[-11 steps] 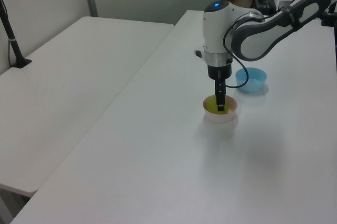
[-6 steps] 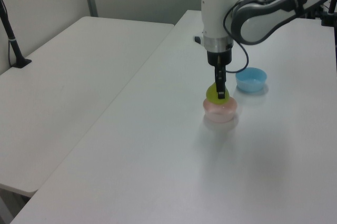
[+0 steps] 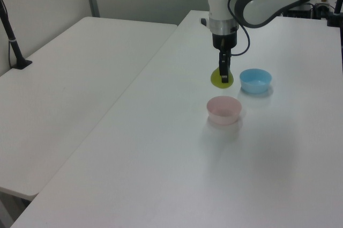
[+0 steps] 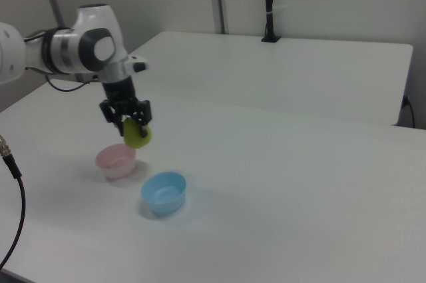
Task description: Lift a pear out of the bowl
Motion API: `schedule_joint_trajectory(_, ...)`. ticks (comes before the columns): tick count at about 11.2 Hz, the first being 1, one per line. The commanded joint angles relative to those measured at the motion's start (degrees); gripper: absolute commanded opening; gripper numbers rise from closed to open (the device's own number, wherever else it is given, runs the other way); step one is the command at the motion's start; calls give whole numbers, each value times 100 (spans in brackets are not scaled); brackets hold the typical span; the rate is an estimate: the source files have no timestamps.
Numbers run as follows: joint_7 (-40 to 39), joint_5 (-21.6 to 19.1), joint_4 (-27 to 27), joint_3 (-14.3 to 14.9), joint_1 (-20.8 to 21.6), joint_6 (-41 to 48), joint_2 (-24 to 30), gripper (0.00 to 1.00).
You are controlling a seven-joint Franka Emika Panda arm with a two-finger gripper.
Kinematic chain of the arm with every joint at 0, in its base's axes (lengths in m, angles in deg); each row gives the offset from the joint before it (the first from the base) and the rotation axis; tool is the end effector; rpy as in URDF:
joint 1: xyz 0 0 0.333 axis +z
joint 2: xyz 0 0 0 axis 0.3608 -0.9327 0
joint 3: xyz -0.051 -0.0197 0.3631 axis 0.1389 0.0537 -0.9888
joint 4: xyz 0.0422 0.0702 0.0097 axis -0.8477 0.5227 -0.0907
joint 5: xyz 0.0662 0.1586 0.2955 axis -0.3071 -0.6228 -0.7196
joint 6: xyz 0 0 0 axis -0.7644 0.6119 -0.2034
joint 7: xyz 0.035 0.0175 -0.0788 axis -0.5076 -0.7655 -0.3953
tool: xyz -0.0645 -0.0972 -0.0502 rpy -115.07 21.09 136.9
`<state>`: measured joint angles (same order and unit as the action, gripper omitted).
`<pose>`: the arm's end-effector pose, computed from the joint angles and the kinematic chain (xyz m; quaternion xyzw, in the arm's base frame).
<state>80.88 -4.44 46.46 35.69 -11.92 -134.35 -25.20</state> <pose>0.5937 0.1059 0.4729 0.9938 0.1023 -0.0201 0.0389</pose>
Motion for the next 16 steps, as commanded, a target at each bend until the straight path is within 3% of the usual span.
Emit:
schedule_joint_trajectory(1,-1,193,-24,50,-508,-662,-208,43)
schedule_joint_trajectory(3,-10,535,-24,50,-781,-1094,-515,47)
schedule_joint_trajectory(5,-19,625,-15,50,-975,-1236,-674,50)
schedule_joint_trajectory(6,-10,625,-15,50,-993,-1228,-666,62)
schedule_joint_trajectory(7,-10,642,20,50,-993,-1228,-674,82)
schedule_joint_trajectory(9,25,783,37,50,-993,-1210,-674,100)
schedule_joint_trajectory(11,60,783,11,50,-993,-1149,-526,100)
schedule_joint_trajectory(14,96,696,-15,32,-941,-554,193,100)
schedule_joint_trajectory(16,104,31,-6,32,-932,0,860,100)
